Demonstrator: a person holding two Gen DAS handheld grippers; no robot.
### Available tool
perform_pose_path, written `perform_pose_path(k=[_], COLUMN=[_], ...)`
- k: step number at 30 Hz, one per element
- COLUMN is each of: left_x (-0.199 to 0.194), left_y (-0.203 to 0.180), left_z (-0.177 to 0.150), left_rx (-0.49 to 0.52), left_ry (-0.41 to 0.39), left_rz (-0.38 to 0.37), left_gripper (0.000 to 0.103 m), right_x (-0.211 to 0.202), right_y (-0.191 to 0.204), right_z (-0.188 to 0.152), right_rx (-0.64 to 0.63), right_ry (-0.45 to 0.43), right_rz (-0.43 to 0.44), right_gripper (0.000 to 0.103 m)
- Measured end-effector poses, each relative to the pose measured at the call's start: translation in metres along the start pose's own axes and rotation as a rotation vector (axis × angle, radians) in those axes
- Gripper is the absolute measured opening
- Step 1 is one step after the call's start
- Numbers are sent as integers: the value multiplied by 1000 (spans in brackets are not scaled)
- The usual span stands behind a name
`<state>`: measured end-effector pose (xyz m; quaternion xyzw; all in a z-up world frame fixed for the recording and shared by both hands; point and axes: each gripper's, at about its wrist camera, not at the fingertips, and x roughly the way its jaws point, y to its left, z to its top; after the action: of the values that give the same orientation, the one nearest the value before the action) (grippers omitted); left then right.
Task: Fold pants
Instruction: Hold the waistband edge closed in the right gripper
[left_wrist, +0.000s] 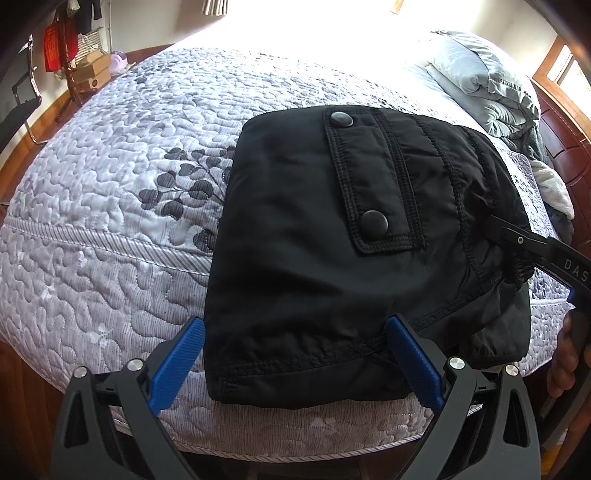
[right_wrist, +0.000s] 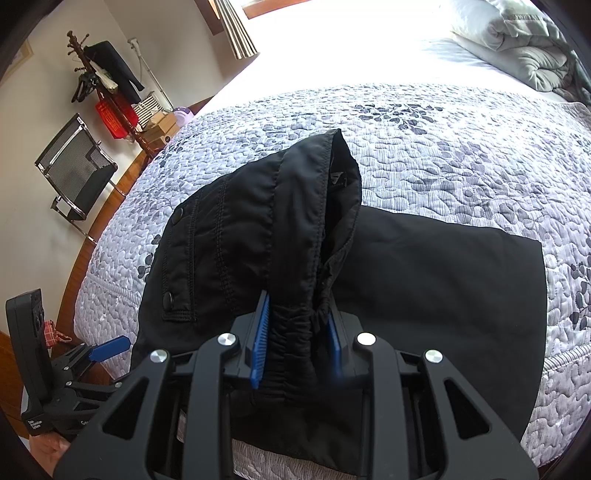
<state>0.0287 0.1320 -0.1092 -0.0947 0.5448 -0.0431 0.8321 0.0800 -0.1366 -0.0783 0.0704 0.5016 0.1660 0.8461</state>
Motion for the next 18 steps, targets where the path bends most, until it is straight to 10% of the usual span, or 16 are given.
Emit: perform_pose_path(k=[18], left_x=[-5], left_y=[-2], left_z=[8], left_rx=[-8], left_ry=[-9], left_rz=[1], left_gripper=[99], right_x=[-8], right_y=[1], right_z=[0], right_rx=[19], right_ry=[-17], right_rz=[30], right_gripper=[26])
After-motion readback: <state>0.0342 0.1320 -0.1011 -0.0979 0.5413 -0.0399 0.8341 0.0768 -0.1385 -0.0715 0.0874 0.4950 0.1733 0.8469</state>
